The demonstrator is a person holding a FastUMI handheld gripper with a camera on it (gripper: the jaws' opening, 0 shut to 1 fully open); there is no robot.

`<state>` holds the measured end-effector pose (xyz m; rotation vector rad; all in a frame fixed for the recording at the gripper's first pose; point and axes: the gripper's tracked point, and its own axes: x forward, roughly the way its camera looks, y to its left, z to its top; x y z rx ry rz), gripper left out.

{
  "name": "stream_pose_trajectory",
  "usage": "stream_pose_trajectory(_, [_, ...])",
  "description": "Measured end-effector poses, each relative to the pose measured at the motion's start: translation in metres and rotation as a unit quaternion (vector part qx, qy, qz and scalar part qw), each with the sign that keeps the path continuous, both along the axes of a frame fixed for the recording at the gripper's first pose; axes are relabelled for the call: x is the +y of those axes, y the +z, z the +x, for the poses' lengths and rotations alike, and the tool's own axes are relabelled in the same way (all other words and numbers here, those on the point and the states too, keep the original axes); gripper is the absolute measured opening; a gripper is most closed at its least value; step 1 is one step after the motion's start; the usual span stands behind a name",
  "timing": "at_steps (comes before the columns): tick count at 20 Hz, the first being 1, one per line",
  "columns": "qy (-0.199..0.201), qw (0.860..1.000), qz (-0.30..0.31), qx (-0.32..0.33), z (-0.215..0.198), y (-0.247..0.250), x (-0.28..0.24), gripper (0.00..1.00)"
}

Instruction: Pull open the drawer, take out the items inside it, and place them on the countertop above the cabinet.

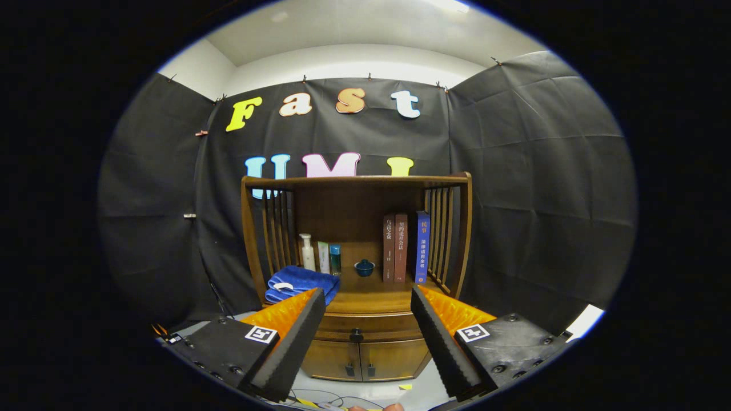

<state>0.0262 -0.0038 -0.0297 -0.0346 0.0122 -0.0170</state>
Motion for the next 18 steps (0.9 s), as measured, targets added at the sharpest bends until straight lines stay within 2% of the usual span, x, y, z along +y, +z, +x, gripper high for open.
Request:
stream_pose_trajectory(4, [0.006, 1.000, 0.019, 0.009, 0.029, -0.035, 0.006, 0.98])
stream_pose_trajectory(10, [0.003, 0.999, 0.006, 0.054, 0.087, -0.129, 0.019, 0.99])
stream_pose_trajectory(14, [0.000, 0.998, 0.019, 0.056, 0.123, -0.181, 0.030, 0.99])
stream_pose_trajectory(18, [0.009, 0.998, 0.001, 0.063, 0.153, -0.231, 0.045, 0.99])
